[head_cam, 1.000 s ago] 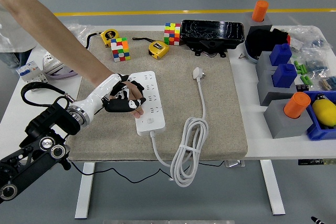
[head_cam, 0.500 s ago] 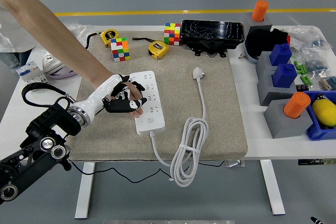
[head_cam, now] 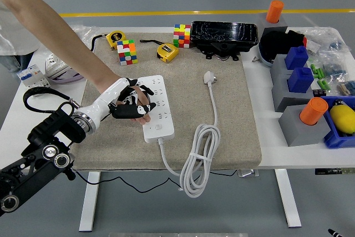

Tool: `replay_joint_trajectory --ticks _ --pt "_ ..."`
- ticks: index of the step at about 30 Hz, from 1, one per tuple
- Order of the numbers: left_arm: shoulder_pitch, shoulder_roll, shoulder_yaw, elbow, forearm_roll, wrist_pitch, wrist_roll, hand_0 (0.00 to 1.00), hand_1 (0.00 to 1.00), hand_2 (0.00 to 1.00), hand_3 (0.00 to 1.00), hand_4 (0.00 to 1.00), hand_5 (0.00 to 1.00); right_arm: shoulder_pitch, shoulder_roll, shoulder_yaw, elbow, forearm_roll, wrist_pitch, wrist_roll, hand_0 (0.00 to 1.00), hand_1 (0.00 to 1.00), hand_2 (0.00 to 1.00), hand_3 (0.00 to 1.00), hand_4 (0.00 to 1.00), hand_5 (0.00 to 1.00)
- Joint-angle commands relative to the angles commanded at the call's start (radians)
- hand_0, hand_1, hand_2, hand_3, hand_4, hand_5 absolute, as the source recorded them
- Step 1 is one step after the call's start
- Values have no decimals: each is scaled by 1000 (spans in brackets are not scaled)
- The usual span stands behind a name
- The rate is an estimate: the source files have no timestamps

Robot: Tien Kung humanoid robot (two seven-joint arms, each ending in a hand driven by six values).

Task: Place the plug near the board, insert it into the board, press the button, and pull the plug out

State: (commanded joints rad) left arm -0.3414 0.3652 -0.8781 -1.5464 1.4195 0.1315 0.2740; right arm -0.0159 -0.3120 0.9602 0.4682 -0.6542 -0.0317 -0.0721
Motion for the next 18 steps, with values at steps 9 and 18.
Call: replay_joint_trajectory --ticks 9,18 --pt "-4 -3 5 18 22 29 -50 387 534 532 613 887 287 0 0 1 0 0 1 0 664 670 652 585 929 519" --pt "-44 -24 39 117 169 106 -65 715 765 765 690 950 255 1 -1 0 -1 2 1 0 665 670 652 585 928 516"
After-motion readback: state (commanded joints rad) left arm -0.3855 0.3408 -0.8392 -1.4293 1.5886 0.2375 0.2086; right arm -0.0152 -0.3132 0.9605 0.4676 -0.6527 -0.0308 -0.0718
